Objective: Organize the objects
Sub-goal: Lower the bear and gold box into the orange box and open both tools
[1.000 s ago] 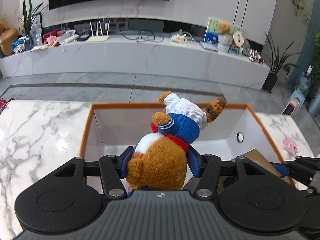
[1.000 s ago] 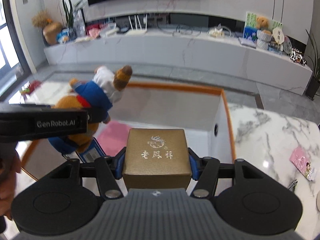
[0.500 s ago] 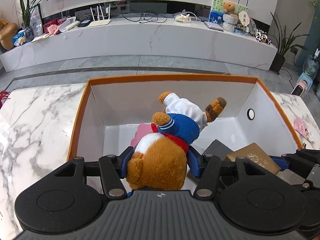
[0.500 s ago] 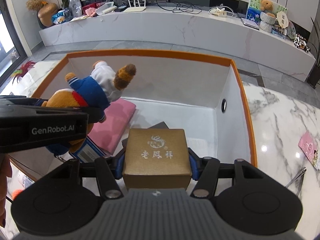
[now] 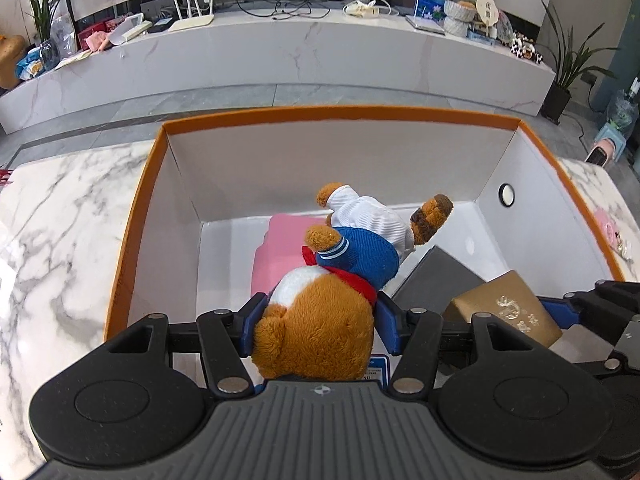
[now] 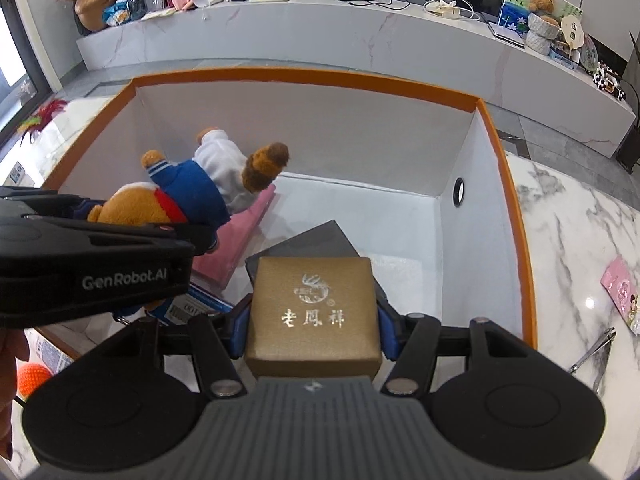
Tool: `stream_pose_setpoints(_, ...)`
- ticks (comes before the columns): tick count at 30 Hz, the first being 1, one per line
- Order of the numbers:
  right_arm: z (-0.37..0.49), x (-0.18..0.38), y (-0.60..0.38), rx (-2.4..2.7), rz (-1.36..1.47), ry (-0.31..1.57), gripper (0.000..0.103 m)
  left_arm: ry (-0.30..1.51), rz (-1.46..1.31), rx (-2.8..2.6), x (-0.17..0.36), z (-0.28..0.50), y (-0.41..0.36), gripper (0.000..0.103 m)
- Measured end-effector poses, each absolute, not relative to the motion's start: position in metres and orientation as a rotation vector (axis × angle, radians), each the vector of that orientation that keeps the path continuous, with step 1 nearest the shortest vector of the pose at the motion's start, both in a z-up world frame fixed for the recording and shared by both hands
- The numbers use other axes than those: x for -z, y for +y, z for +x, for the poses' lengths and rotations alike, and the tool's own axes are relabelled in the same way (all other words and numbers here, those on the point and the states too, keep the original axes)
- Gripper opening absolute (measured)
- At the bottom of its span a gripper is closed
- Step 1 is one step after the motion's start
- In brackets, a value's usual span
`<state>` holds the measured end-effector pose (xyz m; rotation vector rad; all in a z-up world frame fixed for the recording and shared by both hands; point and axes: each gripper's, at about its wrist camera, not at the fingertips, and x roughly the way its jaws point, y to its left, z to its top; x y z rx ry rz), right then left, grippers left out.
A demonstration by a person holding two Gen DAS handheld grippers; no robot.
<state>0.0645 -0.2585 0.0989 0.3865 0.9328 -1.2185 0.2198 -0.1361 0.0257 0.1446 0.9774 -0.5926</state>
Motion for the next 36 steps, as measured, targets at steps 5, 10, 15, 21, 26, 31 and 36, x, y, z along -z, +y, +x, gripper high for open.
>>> stream_pose_setpoints(5, 0.066, -0.098, -0.257, 1.215, 0.391, 0.949, 0.061, 0.991, 0.157, 0.586, -0.022, 0.222, -0.134, 0.065)
stream_pose_setpoints(10, 0.063, -0.098, -0.258, 1.214, 0.410, 0.947, 0.061, 1.018, 0.171, 0.591, -0.017, 0.223, -0.136, 0.065)
stream_pose_setpoints(15, 0.061, -0.099, -0.258, 1.206, 0.423, 0.945, 0.061, 1.029, 0.184, 0.597, -0.015, 0.220, -0.137, 0.065)
stream_pose_setpoints(21, 0.060, -0.099, -0.256, 1.185, 0.439, 0.940, 0.061, 1.041, 0.185, 0.604, -0.013, 0.220, -0.137, 0.066)
stream_pose_setpoints(26, 0.061, -0.096, -0.255, 1.185, 0.454, 0.933, 0.061, 1.060, 0.190, 0.610, -0.012, 0.219, -0.137, 0.066)
stream_pose_setpoints(31, 0.061, -0.095, -0.256, 1.177, 0.465, 0.931, 0.062, 1.073, 0.180, 0.611, -0.010, 0.221, -0.135, 0.066)
stream_pose_setpoints(36, 0.063, -0.093, -0.258, 1.174, 0.474, 0.931, 0.062, 1.067, 0.188, 0.606, -0.010, 0.220, -0.136, 0.066)
